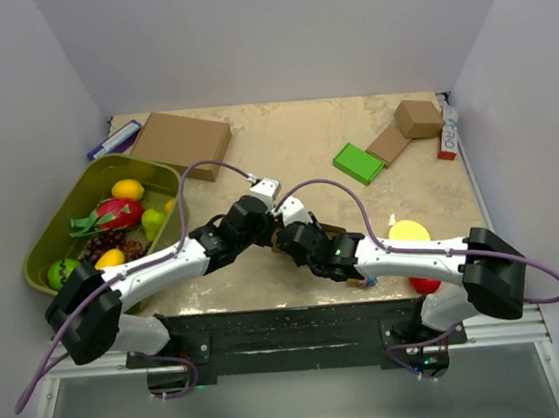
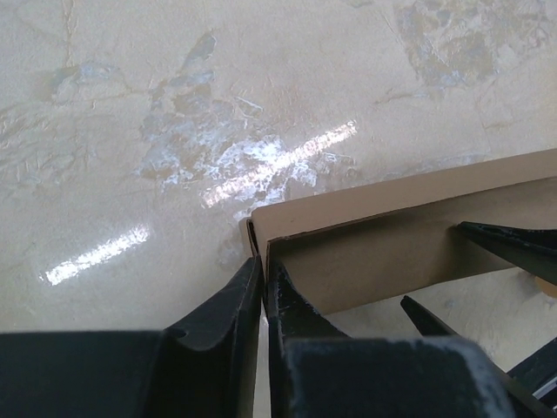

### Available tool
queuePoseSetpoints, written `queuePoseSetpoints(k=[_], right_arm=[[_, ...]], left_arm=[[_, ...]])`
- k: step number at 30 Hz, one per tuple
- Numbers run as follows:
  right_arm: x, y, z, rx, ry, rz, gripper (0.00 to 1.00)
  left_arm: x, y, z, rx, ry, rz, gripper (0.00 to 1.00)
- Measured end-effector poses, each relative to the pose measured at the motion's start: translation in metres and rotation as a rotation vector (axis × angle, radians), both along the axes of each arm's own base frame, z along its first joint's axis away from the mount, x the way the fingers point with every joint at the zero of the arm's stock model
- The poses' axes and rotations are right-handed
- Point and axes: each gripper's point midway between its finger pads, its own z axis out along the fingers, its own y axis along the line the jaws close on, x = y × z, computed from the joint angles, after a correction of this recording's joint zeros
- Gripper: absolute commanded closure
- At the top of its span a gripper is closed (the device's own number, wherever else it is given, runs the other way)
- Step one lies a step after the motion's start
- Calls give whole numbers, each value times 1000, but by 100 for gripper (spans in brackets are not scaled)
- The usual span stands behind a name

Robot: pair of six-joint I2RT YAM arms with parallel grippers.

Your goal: Fold the paper box

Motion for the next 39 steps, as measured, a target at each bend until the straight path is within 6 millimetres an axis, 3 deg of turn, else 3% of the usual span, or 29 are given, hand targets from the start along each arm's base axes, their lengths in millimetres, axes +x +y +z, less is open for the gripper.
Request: queuePoseSetpoints(k=[8,14,25,34,39], right_arm=[[0,0,-1,1,0,0,50],[0,0,0,7,1,1,50],[0,1,0,12,7,5,50],[-1,1,0,12,9,6,50],[-1,1,-1,13,9,6,50]], left_arm=[[-8,1,-1,23,32,-19,62],[-12,7,3,36,35,-13,55],[1,18,15,22,11,27,63],[9,12,29,-19,-8,19,66],[11,7,31,-26,-14,-5,73]])
